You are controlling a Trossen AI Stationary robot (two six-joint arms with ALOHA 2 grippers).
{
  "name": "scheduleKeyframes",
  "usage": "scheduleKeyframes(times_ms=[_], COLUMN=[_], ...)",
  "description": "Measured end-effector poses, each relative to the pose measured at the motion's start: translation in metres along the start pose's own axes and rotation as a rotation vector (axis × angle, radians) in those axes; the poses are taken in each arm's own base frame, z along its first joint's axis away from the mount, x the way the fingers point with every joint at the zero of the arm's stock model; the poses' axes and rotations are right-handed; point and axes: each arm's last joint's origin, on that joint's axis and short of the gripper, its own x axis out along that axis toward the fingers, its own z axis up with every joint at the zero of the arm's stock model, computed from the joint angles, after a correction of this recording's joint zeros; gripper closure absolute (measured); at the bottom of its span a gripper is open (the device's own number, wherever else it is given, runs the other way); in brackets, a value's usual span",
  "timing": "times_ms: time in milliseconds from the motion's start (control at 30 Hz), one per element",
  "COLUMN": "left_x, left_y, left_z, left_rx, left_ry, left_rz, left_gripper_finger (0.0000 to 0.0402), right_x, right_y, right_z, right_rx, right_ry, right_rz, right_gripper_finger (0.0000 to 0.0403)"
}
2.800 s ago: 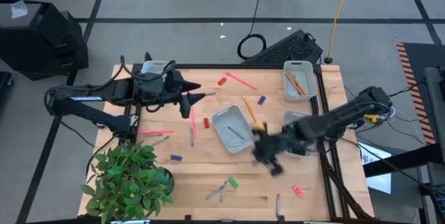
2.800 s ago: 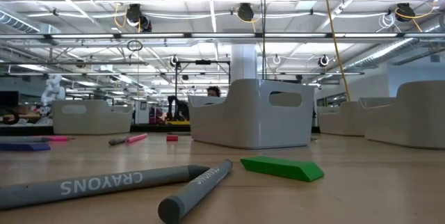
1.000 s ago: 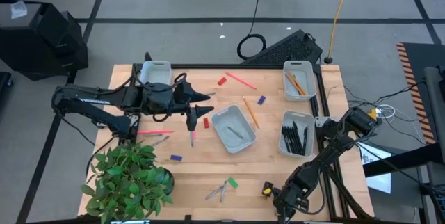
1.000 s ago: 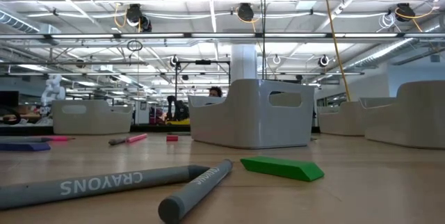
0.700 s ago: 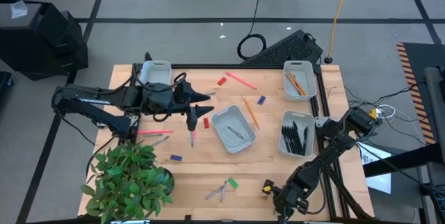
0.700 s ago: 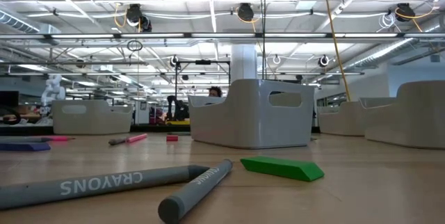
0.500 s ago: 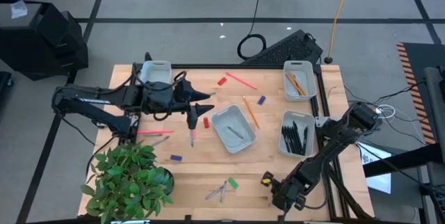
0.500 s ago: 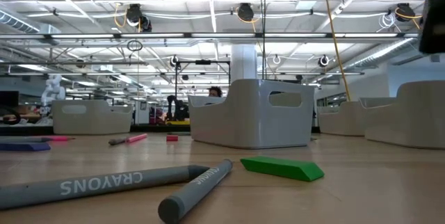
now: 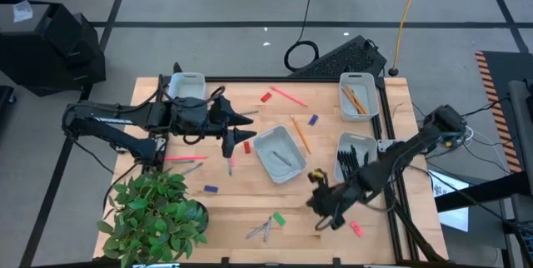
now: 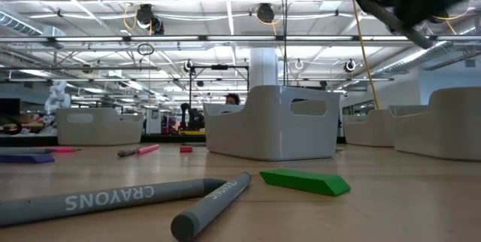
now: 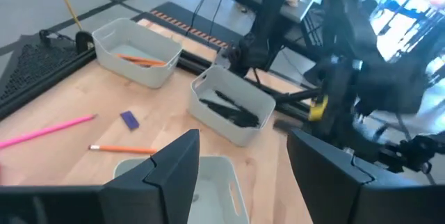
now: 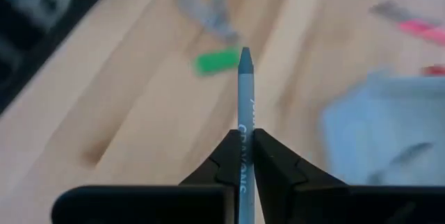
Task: Sort crayons/erasers/pens/pencils in bins
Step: Put the gray crayon into the bottom left gray bin
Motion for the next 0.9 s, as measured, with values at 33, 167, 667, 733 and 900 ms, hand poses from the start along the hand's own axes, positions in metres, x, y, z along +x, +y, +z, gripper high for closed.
scheduleKeyframes(times_ms=[33, 167, 667, 733, 900], left_x=[0.000, -0.005, -0.051, -0.060, -0.077], left_y=[0.000, 0.002, 0.012, 0.013, 0.015], left_z=[-0.001, -0.002, -0.003, -0.002, 0.002], left_rx=[0.000, 0.001, 0.020, 0.027, 0.033], left_ry=[0.008, 0.034, 0.073, 0.053, 0.008], left_rz=[0.003, 0.006, 0.087, 0.107, 0.105], left_gripper_finger=[0.0179, 0.0179, 0.0179, 0.0179, 0.0179], right_x=[-0.005, -0.016, -0.012, -0.008, 0.009], right_y=[-0.006, -0.033, -0.110, -0.119, -0.135], right_z=[0.004, 0.026, 0.071, 0.080, 0.091], right_rx=[0.025, 0.185, 0.623, 0.645, 0.676], right_ry=[-0.023, -0.097, -0.190, -0.238, -0.220], right_rz=[-0.029, -0.113, -0.241, -0.247, -0.251], right_gripper_finger=[0.0384, 0.0384, 0.0385, 0.0385, 0.0385])
